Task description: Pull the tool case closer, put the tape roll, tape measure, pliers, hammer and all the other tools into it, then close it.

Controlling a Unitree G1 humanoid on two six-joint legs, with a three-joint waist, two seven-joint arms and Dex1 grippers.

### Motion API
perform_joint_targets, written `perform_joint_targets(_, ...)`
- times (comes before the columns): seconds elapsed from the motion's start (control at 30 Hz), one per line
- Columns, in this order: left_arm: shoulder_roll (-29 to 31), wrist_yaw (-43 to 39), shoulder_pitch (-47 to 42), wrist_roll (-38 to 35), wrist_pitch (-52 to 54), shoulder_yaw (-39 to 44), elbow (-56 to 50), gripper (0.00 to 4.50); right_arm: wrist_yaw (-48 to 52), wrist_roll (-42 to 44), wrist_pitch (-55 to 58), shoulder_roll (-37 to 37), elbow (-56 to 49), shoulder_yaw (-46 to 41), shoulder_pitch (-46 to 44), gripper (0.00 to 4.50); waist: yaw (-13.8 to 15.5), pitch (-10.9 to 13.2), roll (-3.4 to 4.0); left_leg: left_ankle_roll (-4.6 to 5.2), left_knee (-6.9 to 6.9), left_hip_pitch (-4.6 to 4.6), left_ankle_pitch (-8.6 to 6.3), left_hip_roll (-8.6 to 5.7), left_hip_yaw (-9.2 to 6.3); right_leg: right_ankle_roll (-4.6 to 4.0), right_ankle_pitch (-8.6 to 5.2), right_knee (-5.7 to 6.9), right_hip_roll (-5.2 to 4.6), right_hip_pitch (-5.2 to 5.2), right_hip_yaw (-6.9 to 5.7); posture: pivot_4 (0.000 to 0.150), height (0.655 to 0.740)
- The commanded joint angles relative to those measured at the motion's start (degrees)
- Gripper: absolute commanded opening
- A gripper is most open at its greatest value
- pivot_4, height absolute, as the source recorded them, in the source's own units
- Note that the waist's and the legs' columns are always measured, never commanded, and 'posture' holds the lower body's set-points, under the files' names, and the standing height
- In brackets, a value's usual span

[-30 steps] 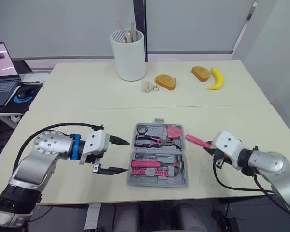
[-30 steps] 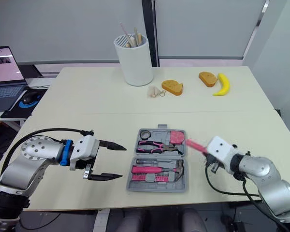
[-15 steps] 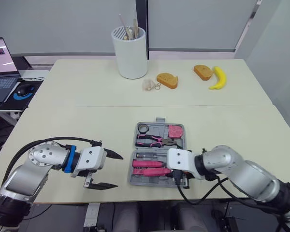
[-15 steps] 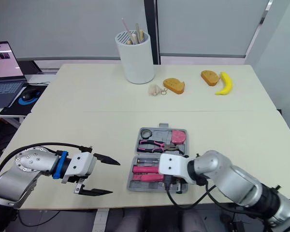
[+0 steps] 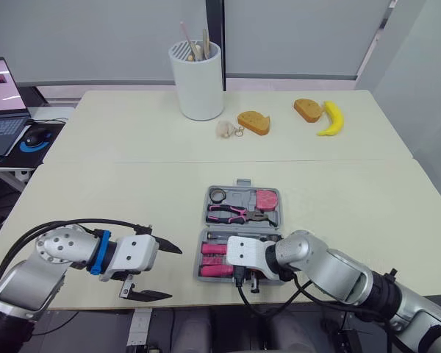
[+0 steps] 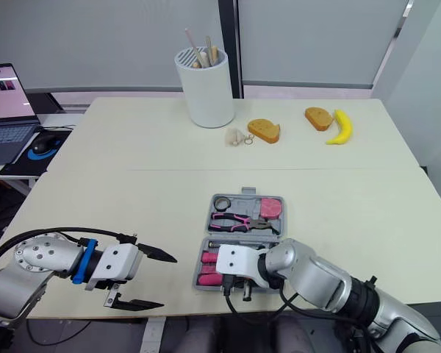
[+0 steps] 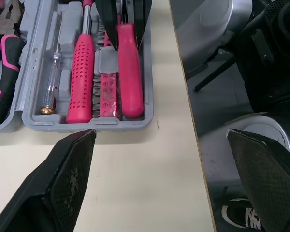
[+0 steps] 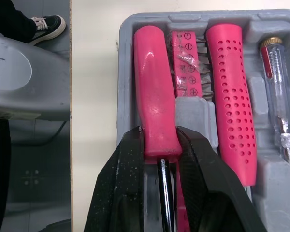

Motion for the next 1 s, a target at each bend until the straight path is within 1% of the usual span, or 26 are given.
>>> perform_joint_targets(0.03,0.64,0.53,0.18,-0.55,0.03,1.42,-1.90,4.50,-0.35,-0.39,-1.43,1.05,-0.09,-0.20,0.41,0.69,0.00,0.00,0.00,0.00,0.00,0.00,0.00,0.00,0.01,0.00,0.00,0.00,0.00,0.00,0.01,0.150,0.7400)
perform_joint_targets(0.1,0.39,0.79,0.00,-0.57,0.25,1.28,-1.91,4.50,0.11,-0.13,-1.54,1.35,0.11,-0.46,0.50,0.69,0.00,-0.01,-0.01,0.00,0.01,0.01,0.00,0.00,0.00,0.01,0.01,0.01,0.00,0.00,0.00,0.150,0.7400)
perform_joint_targets(0.17,0.29,1.00,-0.28,-0.52,0.33,1.04,-1.80,4.50,0.60,0.47,-1.25,1.44,-0.17,-1.48,0.34,1.41,-0.01,-0.01,-0.01,0.00,0.01,0.03,0.00,0.00,0.00,0.01,0.01,0.06,0.01,0.01,0.01,0.150,0.7400)
perform_joint_targets(0.3,0.12,1.36,-0.68,-0.56,0.63,0.72,-1.71,4.50,3.39,3.22,-0.38,0.52,-2.48,-4.69,-1.01,2.22,-0.02,-0.01,-0.01,0.00,0.04,0.04,0.01,0.00,0.00,0.01,0.01,0.17,0.01,-0.03,0.02,0.150,0.7400)
perform_joint_targets(0.33,0.03,1.44,-0.79,-0.56,0.74,0.66,-1.67,4.50,4.46,4.59,0.00,0.27,-3.43,-6.03,-1.44,2.55,-0.01,-0.01,-0.01,0.00,0.05,0.03,0.01,0.00,0.00,0.01,0.01,0.18,0.01,-0.03,0.02,0.150,0.7400)
perform_joint_targets(0.37,-0.05,1.51,-0.91,-0.56,0.86,0.60,-1.64,4.50,5.67,5.89,0.07,-0.10,-4.41,-7.34,-1.89,2.68,-0.01,-0.01,-0.01,0.00,0.05,0.03,0.01,0.00,0.00,0.01,0.01,0.18,0.01,-0.04,0.02,0.150,0.7400)
perform_joint_targets(0.5,-0.53,2.03,-1.30,-0.59,1.44,0.52,-1.69,4.50,8.17,7.96,-3.56,-1.80,-5.69,-10.44,-2.57,2.68,-0.01,-0.01,-0.01,0.00,0.06,0.04,0.01,0.00,0.00,0.01,0.01,0.19,0.01,-0.02,0.01,0.150,0.7400)
perform_joint_targets(0.63,-0.65,2.26,-1.43,-0.63,1.66,0.40,-1.69,4.50,8.61,6.11,-7.84,-2.68,-3.00,-10.15,-2.73,1.97,-0.01,-0.01,-0.01,0.00,0.05,0.04,0.00,0.00,0.00,0.01,0.00,0.21,0.01,-0.03,0.02,0.150,0.7400)
perform_joint_targets(0.9,-0.96,2.63,-1.55,-0.85,2.40,0.46,-1.83,4.50,9.50,2.37,-13.75,-3.56,-0.67,-5.91,-0.47,0.13,-0.01,-0.01,-0.01,0.00,0.06,0.04,0.01,0.00,0.01,0.00,0.00,0.26,0.01,-0.05,0.02,0.150,0.7400)
perform_joint_targets(0.93,-1.00,2.67,-1.57,-0.80,2.48,0.47,-1.80,4.50,9.55,2.01,-14.26,-3.68,-0.30,-5.57,-0.01,0.02,-0.01,-0.01,-0.01,0.00,0.06,0.04,0.01,0.00,0.02,0.00,0.00,0.26,0.01,-0.05,0.02,0.150,0.7400)
perform_joint_targets(1.0,-1.07,2.73,-1.63,-0.70,2.54,0.47,-1.71,4.50,9.63,1.33,-15.04,-3.81,0.36,-5.10,0.69,0.02,-0.01,-0.01,-0.01,0.00,0.08,0.04,0.01,-0.01,0.03,0.01,0.00,0.27,0.01,-0.04,0.04,0.150,0.7400)
